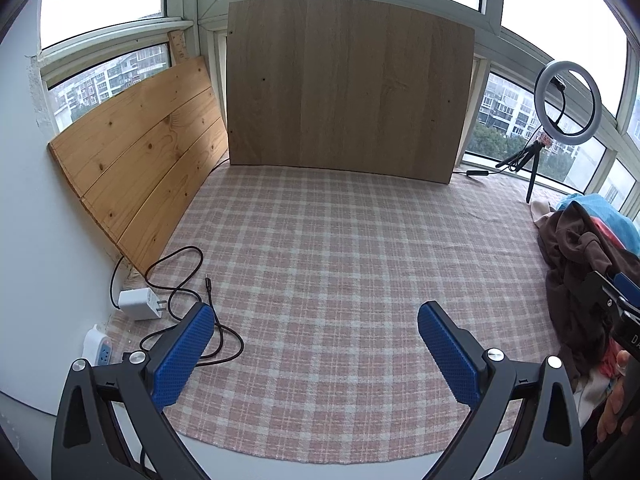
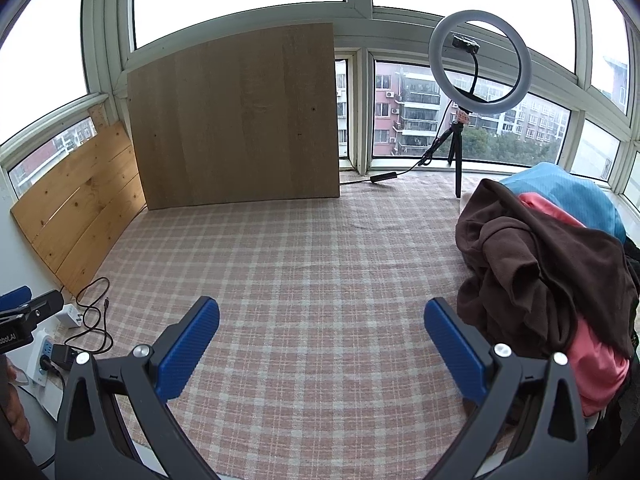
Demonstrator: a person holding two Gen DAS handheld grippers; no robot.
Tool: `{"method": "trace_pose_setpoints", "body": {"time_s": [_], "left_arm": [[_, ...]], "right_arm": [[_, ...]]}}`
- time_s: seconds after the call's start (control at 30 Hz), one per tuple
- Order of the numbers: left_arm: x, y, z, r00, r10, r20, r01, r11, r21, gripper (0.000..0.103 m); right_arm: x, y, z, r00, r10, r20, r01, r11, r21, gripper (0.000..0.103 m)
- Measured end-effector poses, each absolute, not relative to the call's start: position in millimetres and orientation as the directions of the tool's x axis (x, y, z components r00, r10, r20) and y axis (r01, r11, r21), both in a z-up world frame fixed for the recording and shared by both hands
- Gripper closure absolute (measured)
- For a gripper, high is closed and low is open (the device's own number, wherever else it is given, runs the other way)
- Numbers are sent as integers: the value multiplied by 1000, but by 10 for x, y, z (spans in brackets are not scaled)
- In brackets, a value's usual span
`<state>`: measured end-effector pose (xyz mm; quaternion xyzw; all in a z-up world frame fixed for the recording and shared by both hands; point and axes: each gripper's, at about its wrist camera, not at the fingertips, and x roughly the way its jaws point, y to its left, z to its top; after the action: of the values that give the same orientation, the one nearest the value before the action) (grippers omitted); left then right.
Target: Fold clothes
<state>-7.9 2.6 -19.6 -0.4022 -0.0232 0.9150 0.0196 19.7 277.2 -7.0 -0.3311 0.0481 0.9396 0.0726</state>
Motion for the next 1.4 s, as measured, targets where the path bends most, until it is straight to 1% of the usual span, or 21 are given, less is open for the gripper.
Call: {"method": "trace_pose_setpoints", "body": {"time_s": [0.17, 0.4, 0.57, 0.77, 0.87, 1.03, 1.2, 1.4], "left_arm": [[-100, 111, -172, -685, 48, -727, -36, -999, -32, 1], [-160, 334, -189, -676, 92, -731, -109, -994, -24, 1], [-237, 552, -236, -653, 156, -741, -180, -983, -48, 1], [-348, 891, -256, -625, 234, -744, -269, -960, -76, 1], [-400, 1106, -251, -609, 280, -742, -313, -944, -100, 1], [-439, 1538, -239, -588, 319, -744, -371, -923, -103, 1], [-429, 1994, -220, -581, 322, -747, -396, -914, -85, 1], [-451, 2551, -138, -598, 307, -741, -373, -924, -82, 1]], "right_arm": [[234, 2786, -53, -770, 159, -618, -198, -980, -6, 0], [312, 2967, -87, -763, 158, -627, -228, -973, 33, 0], [447, 3167, -164, -748, 174, -641, -272, -960, 57, 0], [762, 3578, -172, -717, 242, -653, -387, -918, 84, 0], [998, 3844, -139, -695, 301, -653, -458, -886, 79, 0], [1395, 4437, -99, -661, 390, -640, -568, -818, 88, 0], [1717, 5112, -100, -650, 430, -627, -629, -767, 126, 0], [1873, 6089, 2, -623, 497, -604, -670, -738, 84, 1]]}}
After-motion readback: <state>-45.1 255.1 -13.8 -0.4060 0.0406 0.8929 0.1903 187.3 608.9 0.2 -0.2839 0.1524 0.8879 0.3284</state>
